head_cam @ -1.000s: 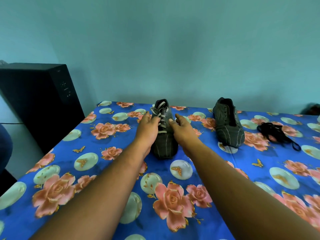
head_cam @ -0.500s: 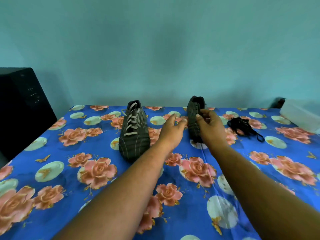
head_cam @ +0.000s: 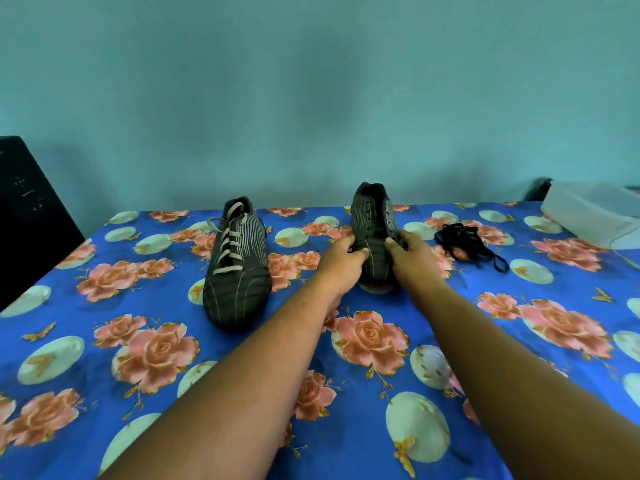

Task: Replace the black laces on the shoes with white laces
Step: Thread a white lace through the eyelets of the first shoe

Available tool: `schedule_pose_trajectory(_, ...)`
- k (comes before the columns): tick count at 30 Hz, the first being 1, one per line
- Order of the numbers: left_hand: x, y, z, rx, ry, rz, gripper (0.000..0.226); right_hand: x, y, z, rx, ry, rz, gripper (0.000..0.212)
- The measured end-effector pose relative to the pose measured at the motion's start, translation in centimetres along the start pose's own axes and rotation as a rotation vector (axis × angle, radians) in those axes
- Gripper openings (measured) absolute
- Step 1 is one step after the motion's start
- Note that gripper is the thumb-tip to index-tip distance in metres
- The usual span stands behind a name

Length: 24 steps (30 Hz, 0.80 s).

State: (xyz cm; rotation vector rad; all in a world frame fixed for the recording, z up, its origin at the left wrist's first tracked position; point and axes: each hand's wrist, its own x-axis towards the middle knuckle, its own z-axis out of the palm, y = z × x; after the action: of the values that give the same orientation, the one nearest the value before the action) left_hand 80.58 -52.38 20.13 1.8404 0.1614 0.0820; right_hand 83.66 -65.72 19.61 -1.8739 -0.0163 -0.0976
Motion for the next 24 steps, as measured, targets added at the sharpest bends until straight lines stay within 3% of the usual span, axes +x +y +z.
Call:
schedule_pose_trajectory(4,-1.5,0.2,-0.5,-0.055,0.001,0.008,0.029,-1.3,-0.3,-0.5,0.029,-0.026,-0.021,0.035)
schedule_pose_trajectory(12,-9.5,1.4,-3.1,-0.165,0.068,0.055,0.033,-8.4,-2.7,-1.5,0.138,-0.103,-0.165,0.018)
schedule_pose_trajectory(17,-14.9,0.9,-4.3,-0.245,0.094,0.064,0.053,-13.8,-2.7,-2.1,0.188,-0.15,-0.168,0.029)
schedule_pose_trajectory(21,-19.2,-0.8,-3.9,-0.219,0.106,0.064,0.044,-17.6,-2.4,-2.9,0.271,-0.178,-0.134,0.039)
schedule_pose_trajectory(24,-21.8,-2.0,-3.6,-0.216,0.119,0.085,0.053,-20.3,-1.9,-3.5,0.27,-0.186,-0.132,0.033)
